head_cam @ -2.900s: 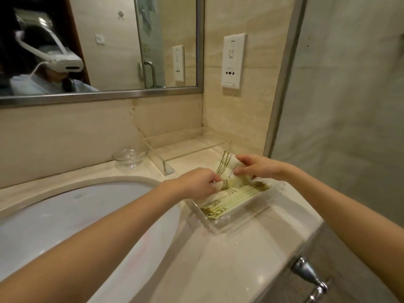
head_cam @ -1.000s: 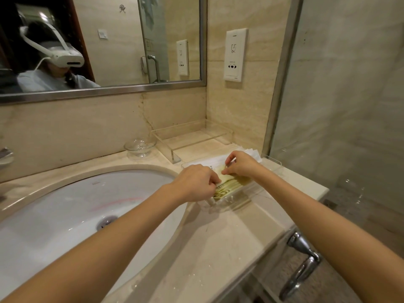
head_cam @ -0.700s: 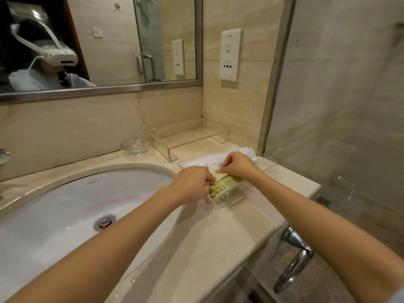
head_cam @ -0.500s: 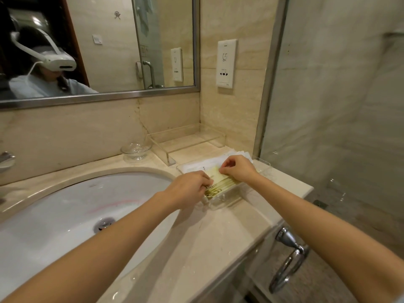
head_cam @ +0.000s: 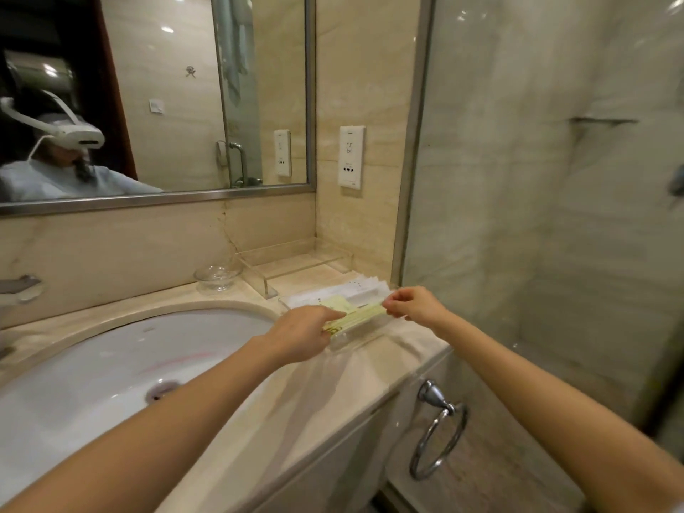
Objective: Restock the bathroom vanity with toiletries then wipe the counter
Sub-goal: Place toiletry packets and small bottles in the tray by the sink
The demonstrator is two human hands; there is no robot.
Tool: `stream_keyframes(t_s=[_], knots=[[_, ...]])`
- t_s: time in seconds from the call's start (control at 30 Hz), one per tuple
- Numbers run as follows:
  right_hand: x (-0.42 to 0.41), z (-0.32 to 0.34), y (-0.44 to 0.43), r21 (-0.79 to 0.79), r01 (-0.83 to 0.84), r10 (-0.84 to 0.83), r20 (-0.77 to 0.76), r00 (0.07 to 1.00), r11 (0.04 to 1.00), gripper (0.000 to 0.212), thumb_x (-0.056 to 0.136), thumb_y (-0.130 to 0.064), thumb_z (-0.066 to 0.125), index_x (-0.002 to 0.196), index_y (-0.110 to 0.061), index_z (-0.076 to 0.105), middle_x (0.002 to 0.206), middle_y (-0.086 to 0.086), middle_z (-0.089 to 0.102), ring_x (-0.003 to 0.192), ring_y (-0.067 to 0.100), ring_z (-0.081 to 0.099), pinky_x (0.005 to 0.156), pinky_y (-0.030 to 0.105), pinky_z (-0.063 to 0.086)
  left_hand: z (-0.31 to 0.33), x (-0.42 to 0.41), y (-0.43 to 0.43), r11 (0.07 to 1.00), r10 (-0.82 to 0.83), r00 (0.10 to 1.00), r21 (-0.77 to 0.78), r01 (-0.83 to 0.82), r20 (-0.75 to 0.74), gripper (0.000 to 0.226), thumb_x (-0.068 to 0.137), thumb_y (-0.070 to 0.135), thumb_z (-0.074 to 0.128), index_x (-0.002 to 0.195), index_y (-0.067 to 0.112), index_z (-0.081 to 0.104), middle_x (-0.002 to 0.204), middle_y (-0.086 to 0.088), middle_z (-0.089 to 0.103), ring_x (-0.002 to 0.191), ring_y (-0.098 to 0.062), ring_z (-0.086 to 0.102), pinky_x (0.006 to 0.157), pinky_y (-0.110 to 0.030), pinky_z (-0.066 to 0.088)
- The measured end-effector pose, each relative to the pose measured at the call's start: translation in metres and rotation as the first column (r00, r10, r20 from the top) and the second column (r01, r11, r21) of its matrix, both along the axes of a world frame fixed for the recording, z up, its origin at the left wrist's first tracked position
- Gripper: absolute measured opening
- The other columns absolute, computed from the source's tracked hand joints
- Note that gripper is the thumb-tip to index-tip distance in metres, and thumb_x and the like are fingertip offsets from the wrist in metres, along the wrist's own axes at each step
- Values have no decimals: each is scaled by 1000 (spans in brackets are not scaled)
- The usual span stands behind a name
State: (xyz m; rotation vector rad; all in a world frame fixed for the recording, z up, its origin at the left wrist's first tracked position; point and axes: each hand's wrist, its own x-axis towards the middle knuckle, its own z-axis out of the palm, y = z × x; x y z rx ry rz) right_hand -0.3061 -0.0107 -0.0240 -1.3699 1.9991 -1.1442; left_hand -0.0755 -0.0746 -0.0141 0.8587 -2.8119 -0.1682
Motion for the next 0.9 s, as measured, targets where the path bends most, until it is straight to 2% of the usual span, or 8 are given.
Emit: stream_keyframes(t_s=[0.17, 0.37, 0.53, 0.7, 0.8, 0.9], knots=[[3, -3, 63, 77, 23, -26, 30, 999, 997, 8, 90, -22, 62, 89, -14, 63, 78, -4, 66, 70, 8, 59, 62, 19, 41, -5, -25, 53, 997, -66, 990, 28, 70, -125, 47, 90, 19, 50, 136, 25, 48, 139, 3, 53, 128, -16, 47, 106, -31, 38], [-3, -37, 155, 158, 75, -90, 94, 992, 985, 12, 93, -22, 58, 81, -21, 61, 81, -4, 67, 66, 5, 59, 56, 14, 39, -40, -62, 127, 970, -189, 968, 124, 210, -163, 40, 90, 28, 54, 130, 28, 55, 120, 4, 65, 112, -15, 59, 92, -27, 45], [-20, -83, 243, 258, 202, -248, 159, 956, 945, 9, 92, -25, 58, 85, -22, 63, 78, -7, 68, 64, 1, 61, 58, 14, 42, -77, -91, 180, 926, -296, 949, 214, 312, -104, 40, 89, 20, 50, 127, 24, 58, 118, 3, 66, 109, -15, 61, 92, -26, 47], [-32, -145, 313, 337, 362, -445, 216, 869, 869, 7, 92, -21, 59, 91, -17, 64, 80, -2, 67, 67, 7, 60, 59, 16, 44, -123, -121, 222, 875, -345, 937, 340, 345, -62, 37, 86, 23, 61, 123, 22, 61, 112, 0, 69, 102, -16, 64, 87, -24, 47], [-23, -192, 350, 401, 387, -521, 314, 793, 830, 9, 94, -15, 56, 88, -15, 62, 76, 0, 63, 63, 7, 56, 53, 11, 43, -167, -134, 251, 822, -381, 925, 458, 340, -2, 39, 85, 24, 65, 124, 20, 60, 114, -1, 67, 103, -16, 63, 86, -23, 46], [-23, -243, 371, 472, 409, -585, 324, 744, 781, 14, 94, -14, 55, 81, -17, 60, 73, -2, 61, 50, -2, 58, 49, 11, 39, -216, -144, 274, 771, -443, 891, 549, 322, 99, 46, 85, 25, 67, 128, 17, 57, 118, -3, 64, 107, -19, 61, 92, -28, 48]])
